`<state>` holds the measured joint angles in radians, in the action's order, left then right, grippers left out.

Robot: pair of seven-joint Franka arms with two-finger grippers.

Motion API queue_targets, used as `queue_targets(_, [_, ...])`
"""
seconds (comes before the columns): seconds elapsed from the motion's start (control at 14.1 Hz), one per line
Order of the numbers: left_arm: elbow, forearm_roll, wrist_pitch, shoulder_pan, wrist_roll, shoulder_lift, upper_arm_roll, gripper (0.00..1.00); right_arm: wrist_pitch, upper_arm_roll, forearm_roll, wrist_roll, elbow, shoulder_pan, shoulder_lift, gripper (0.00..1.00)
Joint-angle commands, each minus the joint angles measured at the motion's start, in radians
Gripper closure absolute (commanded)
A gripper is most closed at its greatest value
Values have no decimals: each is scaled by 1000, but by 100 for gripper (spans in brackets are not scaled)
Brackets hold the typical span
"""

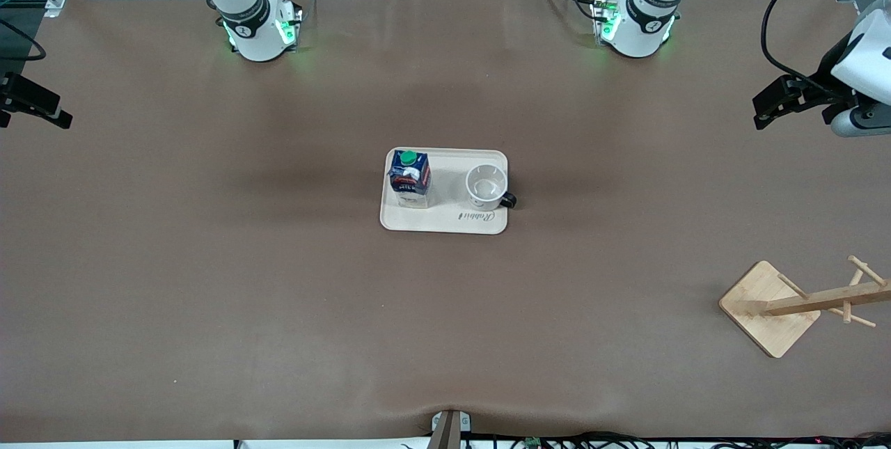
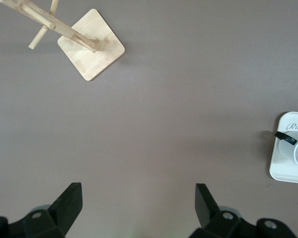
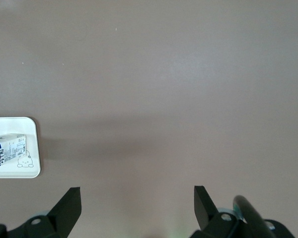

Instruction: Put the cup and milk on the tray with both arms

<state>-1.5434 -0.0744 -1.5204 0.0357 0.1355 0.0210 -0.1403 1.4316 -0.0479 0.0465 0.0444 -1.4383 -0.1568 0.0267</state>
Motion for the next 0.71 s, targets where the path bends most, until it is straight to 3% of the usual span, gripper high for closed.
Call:
queue_targets(0.0, [14, 18, -3, 6, -11, 4, -7, 0, -3, -15, -14, 0, 18, -7, 13, 0])
queue_targets(0.64, [31, 18, 6, -5, -7, -10, -12, 0, -14, -13, -28, 3, 22, -23, 18, 0])
